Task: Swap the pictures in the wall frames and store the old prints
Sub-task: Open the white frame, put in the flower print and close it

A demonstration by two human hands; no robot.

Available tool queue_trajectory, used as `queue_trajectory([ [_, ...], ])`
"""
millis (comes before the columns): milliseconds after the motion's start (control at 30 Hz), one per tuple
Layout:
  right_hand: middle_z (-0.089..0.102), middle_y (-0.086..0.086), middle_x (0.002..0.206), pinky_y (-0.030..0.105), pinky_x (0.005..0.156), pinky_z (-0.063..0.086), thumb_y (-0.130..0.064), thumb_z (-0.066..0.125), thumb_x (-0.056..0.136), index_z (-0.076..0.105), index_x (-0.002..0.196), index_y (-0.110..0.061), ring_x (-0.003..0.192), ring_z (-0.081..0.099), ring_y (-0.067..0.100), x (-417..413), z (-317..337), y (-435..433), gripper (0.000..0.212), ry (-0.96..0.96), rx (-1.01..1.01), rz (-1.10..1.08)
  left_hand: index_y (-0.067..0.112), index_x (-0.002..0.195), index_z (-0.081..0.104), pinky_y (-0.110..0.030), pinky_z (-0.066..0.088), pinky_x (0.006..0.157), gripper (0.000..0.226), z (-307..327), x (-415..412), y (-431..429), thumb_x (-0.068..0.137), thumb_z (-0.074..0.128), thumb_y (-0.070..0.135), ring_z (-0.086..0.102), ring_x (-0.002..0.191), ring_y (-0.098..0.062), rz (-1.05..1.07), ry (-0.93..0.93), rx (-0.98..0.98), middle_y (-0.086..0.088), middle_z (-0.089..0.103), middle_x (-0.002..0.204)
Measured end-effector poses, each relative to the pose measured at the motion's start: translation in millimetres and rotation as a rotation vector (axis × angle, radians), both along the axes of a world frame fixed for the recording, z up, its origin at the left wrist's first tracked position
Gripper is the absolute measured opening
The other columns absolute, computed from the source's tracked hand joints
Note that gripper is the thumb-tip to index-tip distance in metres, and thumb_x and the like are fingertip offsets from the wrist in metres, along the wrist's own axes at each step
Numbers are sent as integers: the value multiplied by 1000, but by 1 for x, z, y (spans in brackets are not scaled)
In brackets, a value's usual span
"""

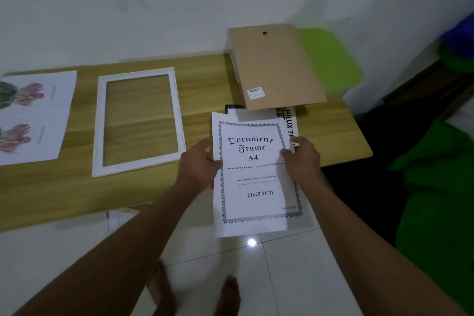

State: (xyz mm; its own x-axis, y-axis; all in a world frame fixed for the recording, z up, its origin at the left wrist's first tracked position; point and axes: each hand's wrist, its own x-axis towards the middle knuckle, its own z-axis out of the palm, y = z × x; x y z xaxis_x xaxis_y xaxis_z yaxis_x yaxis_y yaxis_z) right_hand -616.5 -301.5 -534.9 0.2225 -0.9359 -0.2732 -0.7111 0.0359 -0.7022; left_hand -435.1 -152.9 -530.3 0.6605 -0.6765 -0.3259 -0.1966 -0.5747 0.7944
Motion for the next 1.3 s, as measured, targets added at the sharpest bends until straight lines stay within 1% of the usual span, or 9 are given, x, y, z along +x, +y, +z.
queue_trajectory([
  [100, 63, 15, 125, 25, 83, 42, -16, 63, 95, 57, 130, -8, 111, 60, 29, -1, -11, -15, 37, 68, -44, 36, 19, 134, 55, -38, 57, 75, 60, -14, -2, -15, 78, 73, 12, 68, 81, -20, -68, -102, 25, 3, 67, 81],
  [233, 60, 14, 110, 33, 78, 45, -18, 60, 93, 63, 109, -10, 108, 55, 33, -5, -22, -20, 18, 213, -210, 175, 19, 144, 42, -41, 47, 94, 66, -27, -5, -24, 85, 67, 31, 52, 116, -27, -241, -378, 185, -8, 55, 124],
  [367, 57, 13, 124, 44, 90, 47, -26, 57, 95, 57, 126, -10, 119, 47, 34, -4, -26, -19, 35, 381, -275, 360, 22, 142, 46, -40, 43, 98, 59, -34, -10, -27, 89, 63, 42, 39, 128, -26, -358, -557, 207, -3, 46, 143],
  [500, 55, 13, 126, 46, 92, 47, -30, 56, 97, 56, 124, -11, 121, 45, 33, -4, -25, -20, 32, 432, -270, 392, 20, 137, 53, -41, 41, 96, 54, -37, -9, -32, 89, 62, 43, 41, 125, -32, -428, -649, 239, -7, 48, 143],
  [667, 49, 14, 140, 46, 101, 43, -31, 50, 100, 49, 137, -9, 132, 39, 32, 0, -12, -16, 43, 424, -259, 426, 18, 143, 45, -41, 39, 102, 54, -30, -7, -28, 94, 55, 40, 37, 130, -29, -419, -566, 215, -7, 44, 146],
  [833, 55, 10, 131, 41, 95, 47, -29, 49, 100, 53, 131, -10, 123, 48, 28, 25, 12, 3, 37, 382, -253, 535, 10, 140, 48, -38, 40, 103, 51, -6, 11, -9, 96, 53, 35, 46, 128, -28, -339, -499, 131, -9, 51, 141],
  [933, 51, 9, 138, 39, 99, 43, -29, 49, 101, 48, 139, -12, 130, 45, 27, 63, 32, 24, 41, 334, -243, 606, 11, 138, 51, -36, 38, 105, 49, 12, 41, 14, 96, 53, 36, 49, 127, -26, -240, -489, 124, -9, 55, 137],
  [1100, 56, 9, 129, 39, 91, 48, -27, 50, 100, 52, 134, -12, 121, 52, 27, 150, 59, 66, 37, 276, -288, 723, 13, 137, 53, -35, 38, 106, 47, 35, 106, 70, 95, 54, 35, 50, 127, -25, -96, -522, 145, -8, 56, 136],
  [1300, 55, 8, 130, 39, 94, 48, -26, 50, 97, 51, 135, -13, 124, 51, 28, 267, 76, 134, 40, 255, -295, 819, 14, 138, 52, -37, 37, 105, 50, 44, 210, 155, 94, 55, 39, 50, 127, -25, 17, -543, 214, -8, 55, 138],
])
